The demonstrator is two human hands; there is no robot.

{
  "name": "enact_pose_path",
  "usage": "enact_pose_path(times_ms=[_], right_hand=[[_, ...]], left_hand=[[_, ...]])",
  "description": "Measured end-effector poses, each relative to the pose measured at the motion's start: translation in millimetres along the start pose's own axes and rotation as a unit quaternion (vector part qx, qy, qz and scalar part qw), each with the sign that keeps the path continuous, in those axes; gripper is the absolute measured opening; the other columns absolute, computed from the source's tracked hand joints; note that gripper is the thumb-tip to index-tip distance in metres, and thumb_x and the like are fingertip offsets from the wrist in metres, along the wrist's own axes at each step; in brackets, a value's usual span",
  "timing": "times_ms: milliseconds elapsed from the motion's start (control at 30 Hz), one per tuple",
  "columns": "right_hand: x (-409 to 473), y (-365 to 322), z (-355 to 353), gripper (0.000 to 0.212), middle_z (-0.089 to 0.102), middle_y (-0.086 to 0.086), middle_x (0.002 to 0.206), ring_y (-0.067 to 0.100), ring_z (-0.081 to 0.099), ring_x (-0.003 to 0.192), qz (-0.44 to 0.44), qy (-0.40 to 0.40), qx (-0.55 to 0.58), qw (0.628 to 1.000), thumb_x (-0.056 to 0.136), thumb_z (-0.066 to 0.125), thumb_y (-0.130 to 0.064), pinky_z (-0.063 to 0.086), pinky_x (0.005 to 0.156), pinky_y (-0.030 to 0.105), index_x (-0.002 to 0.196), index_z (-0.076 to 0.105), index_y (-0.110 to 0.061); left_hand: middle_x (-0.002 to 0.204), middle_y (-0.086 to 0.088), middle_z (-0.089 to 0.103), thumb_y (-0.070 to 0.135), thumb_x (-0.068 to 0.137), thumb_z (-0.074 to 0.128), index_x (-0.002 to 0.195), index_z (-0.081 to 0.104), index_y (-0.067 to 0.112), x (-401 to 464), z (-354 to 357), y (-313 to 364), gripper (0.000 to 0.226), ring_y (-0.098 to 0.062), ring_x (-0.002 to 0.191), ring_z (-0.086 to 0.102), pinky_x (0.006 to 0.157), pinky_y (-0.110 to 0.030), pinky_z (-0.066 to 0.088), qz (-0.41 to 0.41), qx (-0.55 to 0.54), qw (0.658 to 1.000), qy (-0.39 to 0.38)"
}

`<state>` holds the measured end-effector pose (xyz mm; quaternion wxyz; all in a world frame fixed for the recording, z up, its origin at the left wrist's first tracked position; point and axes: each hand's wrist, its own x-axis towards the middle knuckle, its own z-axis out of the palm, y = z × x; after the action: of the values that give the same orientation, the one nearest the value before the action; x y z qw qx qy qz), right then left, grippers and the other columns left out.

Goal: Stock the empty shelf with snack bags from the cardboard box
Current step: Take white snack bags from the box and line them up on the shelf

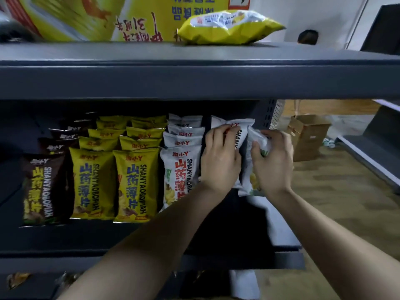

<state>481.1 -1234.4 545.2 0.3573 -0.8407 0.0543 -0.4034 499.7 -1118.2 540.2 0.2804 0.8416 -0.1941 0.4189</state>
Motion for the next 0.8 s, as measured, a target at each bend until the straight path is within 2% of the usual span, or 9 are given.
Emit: enact_pose_path(times_ms=[100,267,400,600,700,800], right_hand=[[13.2,17.0,9.0,0.029,0.046,-0.002,0.124,0.018,0.042,0.12,0.029,-0.024,0.0,0.999,0.09,0.056,-0.024,0.035,0.082,0.028,0.118,0.053,-0.021],[27.2,37.9,29.9,0.03,0.044,-0.001,0.128,0.021,0.042,0.121,0.041,-0.052,-0.016,0.998,0.09,0.056,-0.025,0.042,0.08,0.035,0.119,0.051,-0.02],[34.7,42.3,46.0,0.029,0.044,-0.003,0.127,0.019,0.042,0.119,0.04,-0.066,0.013,0.997,0.089,0.056,-0.024,0.045,0.086,0.042,0.118,0.052,-0.023],[40.1,40.4,61.6,0.032,0.045,-0.002,0.125,0.017,0.042,0.12,0.029,-0.064,0.057,0.996,0.088,0.057,-0.024,0.038,0.087,0.032,0.12,0.053,-0.022],[39.6,38.5,65.5,0.032,0.045,-0.002,0.125,0.017,0.043,0.118,0.033,-0.062,0.063,0.996,0.089,0.057,-0.024,0.037,0.085,0.03,0.12,0.054,-0.021],[37.6,37.2,68.0,0.032,0.047,-0.001,0.124,0.018,0.044,0.117,0.029,-0.053,0.074,0.995,0.088,0.058,-0.022,0.035,0.085,0.029,0.119,0.055,-0.019]], left_hand=[[0.122,-0.01,0.056,0.001,0.07,0.063,0.122,0.057,0.009,7.9,26.4,-0.7,0.053,-0.027,0.114,0.045,0.095,-0.03,0.038,-0.02,0.023,1.0,0.0],[0.12,-0.015,0.055,-0.002,0.069,0.061,0.121,0.055,0.006,20.4,58.8,-19.4,0.053,-0.035,0.11,0.049,0.09,-0.039,0.046,-0.039,0.07,0.997,-0.015],[0.121,-0.018,0.053,-0.003,0.069,0.058,0.123,0.053,0.005,30.6,78.7,-40.6,0.055,-0.036,0.11,0.048,0.091,-0.043,0.045,-0.053,0.106,0.992,-0.038],[0.127,-0.014,0.047,0.005,0.071,0.057,0.128,0.047,0.008,26.3,91.5,-52.1,0.058,-0.031,0.114,0.043,0.092,-0.042,0.044,-0.082,0.153,0.983,-0.061],[0.131,-0.012,0.046,0.011,0.072,0.062,0.131,0.045,0.01,17.9,94.3,-56.2,0.061,-0.028,0.115,0.044,0.095,-0.035,0.039,-0.086,0.194,0.975,-0.059],[0.136,-0.013,0.046,0.014,0.077,0.064,0.133,0.046,0.009,16.3,103.7,-59.1,0.059,-0.029,0.121,0.046,0.1,-0.036,0.038,-0.101,0.198,0.973,-0.061]])
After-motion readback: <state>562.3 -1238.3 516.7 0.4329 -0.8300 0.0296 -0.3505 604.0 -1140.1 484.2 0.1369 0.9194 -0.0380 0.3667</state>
